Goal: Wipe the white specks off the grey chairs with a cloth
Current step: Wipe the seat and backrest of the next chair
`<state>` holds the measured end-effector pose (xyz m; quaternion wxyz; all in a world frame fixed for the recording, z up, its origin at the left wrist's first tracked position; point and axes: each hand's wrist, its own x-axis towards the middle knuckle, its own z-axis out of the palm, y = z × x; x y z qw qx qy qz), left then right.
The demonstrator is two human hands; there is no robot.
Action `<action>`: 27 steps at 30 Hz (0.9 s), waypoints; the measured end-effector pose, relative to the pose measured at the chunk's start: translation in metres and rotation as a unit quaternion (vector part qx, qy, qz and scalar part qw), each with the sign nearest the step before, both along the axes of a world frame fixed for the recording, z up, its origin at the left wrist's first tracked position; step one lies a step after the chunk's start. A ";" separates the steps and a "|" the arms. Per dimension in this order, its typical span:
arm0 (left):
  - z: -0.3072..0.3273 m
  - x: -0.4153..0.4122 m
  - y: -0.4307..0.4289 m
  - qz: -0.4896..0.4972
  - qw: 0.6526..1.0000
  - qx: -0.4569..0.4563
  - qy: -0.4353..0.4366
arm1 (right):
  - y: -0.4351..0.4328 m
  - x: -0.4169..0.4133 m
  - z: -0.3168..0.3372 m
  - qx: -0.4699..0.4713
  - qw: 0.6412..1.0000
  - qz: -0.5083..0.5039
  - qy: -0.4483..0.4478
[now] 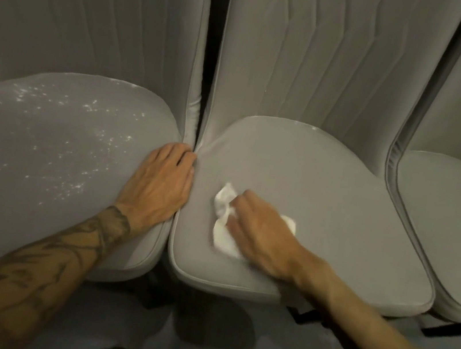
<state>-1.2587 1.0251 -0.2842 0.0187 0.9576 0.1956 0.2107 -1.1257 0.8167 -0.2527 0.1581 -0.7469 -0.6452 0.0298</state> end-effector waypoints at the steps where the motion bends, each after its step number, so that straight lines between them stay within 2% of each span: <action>1: 0.000 0.000 0.000 0.000 1.000 -0.002 0.000 | -0.014 -0.015 0.000 -0.001 0.999 0.034 0.018; 3: 0.002 -0.002 -0.001 0.000 1.000 -0.006 0.003 | -0.025 -0.016 0.004 -0.016 0.998 0.049 0.020; 4: 0.003 -0.003 -0.002 -0.001 1.000 -0.007 0.005 | -0.024 -0.008 0.010 -0.019 1.000 0.023 0.008; 7: 0.007 -0.004 -0.004 -0.008 1.000 -0.011 0.016 | -0.021 0.031 0.019 -0.036 0.991 -0.131 -0.014; 9: 0.010 -0.002 -0.005 -0.009 1.000 -0.020 0.021 | -0.026 0.026 0.014 -0.026 0.980 -0.194 -0.040; 10: 0.010 -0.002 -0.004 -0.005 0.999 -0.024 0.023 | -0.027 0.009 0.008 -0.011 0.981 -0.188 -0.051; 14: 0.007 0.000 0.000 -0.004 1.000 -0.018 0.021 | -0.034 -0.055 -0.003 0.023 0.994 -0.111 0.000; 16: 0.005 -0.001 0.002 -0.010 1.000 -0.016 0.021 | -0.043 -0.038 0.003 0.027 0.990 -0.139 -0.012; 20: 0.007 -0.001 0.000 -0.012 0.999 -0.017 0.026 | -0.066 -0.018 0.006 0.026 0.959 -0.280 -0.044; 24: 0.011 -0.001 -0.002 -0.011 0.999 -0.015 0.031 | -0.042 -0.075 -0.010 0.070 0.979 -0.190 -0.041; 27: 0.013 -0.002 -0.003 -0.012 0.999 -0.029 0.032 | -0.056 -0.048 -0.003 0.070 0.977 -0.202 -0.026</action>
